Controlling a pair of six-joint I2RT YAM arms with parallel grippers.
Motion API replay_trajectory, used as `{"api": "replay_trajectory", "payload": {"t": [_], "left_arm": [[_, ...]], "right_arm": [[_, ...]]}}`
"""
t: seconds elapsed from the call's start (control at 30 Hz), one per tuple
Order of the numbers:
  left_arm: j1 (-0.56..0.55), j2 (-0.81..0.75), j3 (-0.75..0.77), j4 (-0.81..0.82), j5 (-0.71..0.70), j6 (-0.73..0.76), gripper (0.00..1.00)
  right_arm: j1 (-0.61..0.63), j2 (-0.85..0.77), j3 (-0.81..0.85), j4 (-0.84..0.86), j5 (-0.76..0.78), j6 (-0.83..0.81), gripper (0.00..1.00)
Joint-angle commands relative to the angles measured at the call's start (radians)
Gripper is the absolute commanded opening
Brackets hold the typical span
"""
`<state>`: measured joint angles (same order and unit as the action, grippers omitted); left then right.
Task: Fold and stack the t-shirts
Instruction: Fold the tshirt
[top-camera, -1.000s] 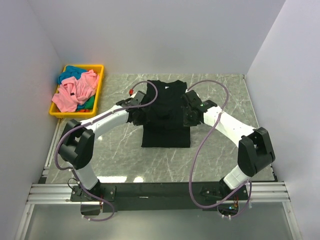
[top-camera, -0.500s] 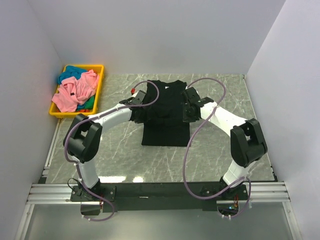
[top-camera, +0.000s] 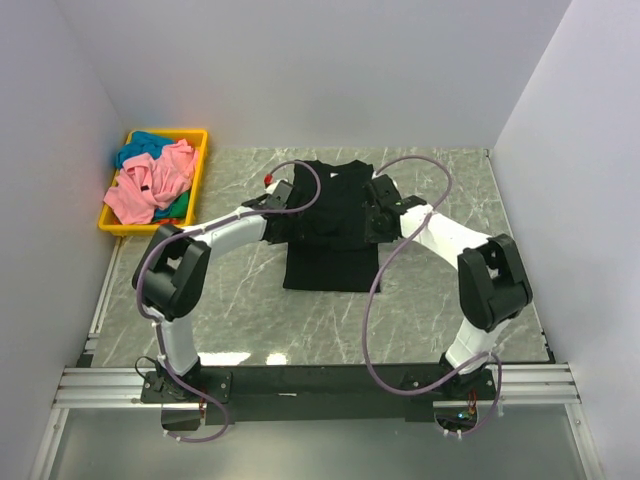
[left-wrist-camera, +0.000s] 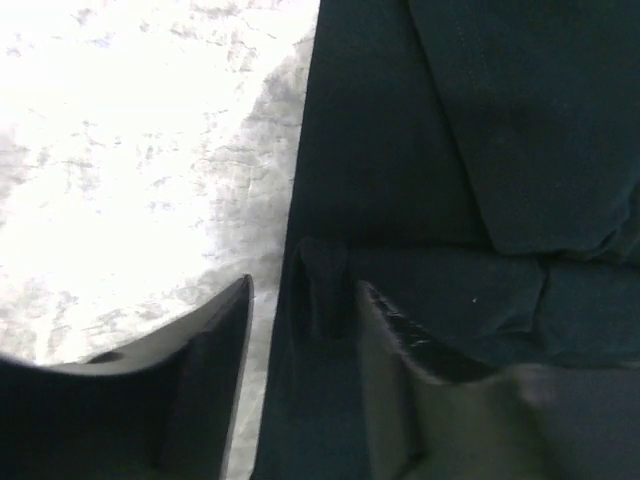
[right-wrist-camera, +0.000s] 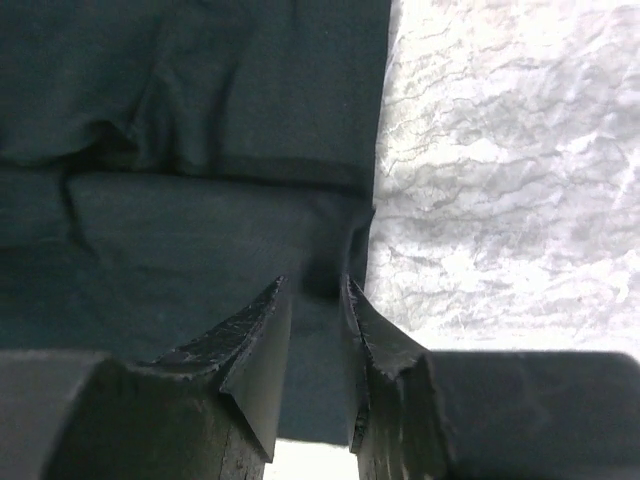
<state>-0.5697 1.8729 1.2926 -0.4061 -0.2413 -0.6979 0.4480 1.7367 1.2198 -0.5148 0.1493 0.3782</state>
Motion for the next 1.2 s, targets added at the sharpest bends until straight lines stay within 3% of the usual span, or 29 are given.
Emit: {"api": "replay_trajectory", "payload": {"t": [0.0,0.03,0.2,0.3,0.37,0.43,0.53,0.7,1.17], "left_arm": [[0.004,-0.11,0.01,0.009,-0.039,0.001,0.57],[0.004,-0.148,-0.004,0.006,-0.023,0.001,0.67],[-0.024,-0.283,-0.096,0.004,0.02,-0.037,0.71],[-0.079,-0.365,-0.17,0.027,0.028,-0.063,0.6],[-0.111,-0.371,-0.217,0.065,0.052,-0.08,0.45],[-0.142,-0.354,-0.249,0.098,0.051,-0.087,0.32],[-0.165,-0.301,-0.277,0.143,0.065,-0.098,0.23],[-0.177,-0.187,-0.303,0.151,0.094,-0.1,0.18],[-0.177,-0.172,-0.418,0.141,0.119,-0.123,0.17]], "right_arm": [[-0.002,-0.124,-0.019,0.055,0.012,0.024,0.34],[-0.002,-0.161,-0.035,0.059,-0.016,0.025,0.34],[0.026,-0.241,-0.132,0.176,-0.148,0.051,0.33],[0.078,-0.241,-0.198,0.251,-0.168,0.06,0.26],[0.112,-0.21,-0.209,0.291,-0.163,0.062,0.16],[0.13,-0.169,-0.209,0.326,-0.162,0.07,0.11],[0.164,-0.112,-0.203,0.361,-0.162,0.073,0.1],[0.199,-0.017,-0.158,0.394,-0.125,0.054,0.1],[0.126,0.21,0.024,0.394,0.064,-0.035,0.11]]}}
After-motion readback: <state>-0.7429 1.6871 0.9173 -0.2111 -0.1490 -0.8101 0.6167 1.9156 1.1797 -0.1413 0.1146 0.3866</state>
